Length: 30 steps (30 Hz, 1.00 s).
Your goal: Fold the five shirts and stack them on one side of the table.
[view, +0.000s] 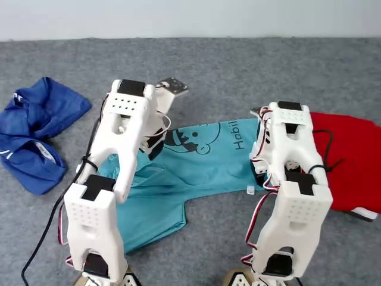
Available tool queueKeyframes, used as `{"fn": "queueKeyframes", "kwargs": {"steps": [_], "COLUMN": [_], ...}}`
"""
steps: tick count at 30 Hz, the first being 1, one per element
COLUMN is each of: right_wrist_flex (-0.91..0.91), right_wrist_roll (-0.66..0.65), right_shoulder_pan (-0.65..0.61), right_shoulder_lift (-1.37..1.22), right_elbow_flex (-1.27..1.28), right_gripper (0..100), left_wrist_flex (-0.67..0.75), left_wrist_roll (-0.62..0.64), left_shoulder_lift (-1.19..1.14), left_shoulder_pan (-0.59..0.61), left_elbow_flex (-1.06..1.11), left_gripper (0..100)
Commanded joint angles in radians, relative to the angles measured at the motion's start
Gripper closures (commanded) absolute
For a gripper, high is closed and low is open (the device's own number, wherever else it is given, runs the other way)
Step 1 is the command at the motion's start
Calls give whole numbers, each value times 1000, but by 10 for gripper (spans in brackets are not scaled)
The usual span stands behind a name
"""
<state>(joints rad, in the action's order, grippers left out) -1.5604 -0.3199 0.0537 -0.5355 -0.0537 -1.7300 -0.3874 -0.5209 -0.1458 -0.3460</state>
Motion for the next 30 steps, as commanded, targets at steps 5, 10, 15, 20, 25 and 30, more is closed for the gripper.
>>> {"fn": "queueKeyframes", "kwargs": {"steps": [5,10,15,20,25,30], "right_wrist_flex": [-93,-188,-231,-140,44,113], "right_wrist_roll": [-20,-54,-77,-69,-69,-5], "right_shoulder_pan": [-168,-355,-397,-516,-710,-816], "right_shoulder_lift": [236,430,492,450,340,200], "right_elbow_flex": [5,8,40,43,37,-84], "right_gripper": [718,718,718,718,718,718], "left_wrist_flex": [-26,-26,-26,-25,-23,-23], "left_wrist_roll": [114,120,95,75,75,64], "left_shoulder_lift": [135,397,697,1025,1346,1559], "left_shoulder_pan": [181,242,252,365,606,727], "left_elbow_flex": [-16,90,389,630,667,760], "left_gripper": [892,892,892,892,892,889]}}
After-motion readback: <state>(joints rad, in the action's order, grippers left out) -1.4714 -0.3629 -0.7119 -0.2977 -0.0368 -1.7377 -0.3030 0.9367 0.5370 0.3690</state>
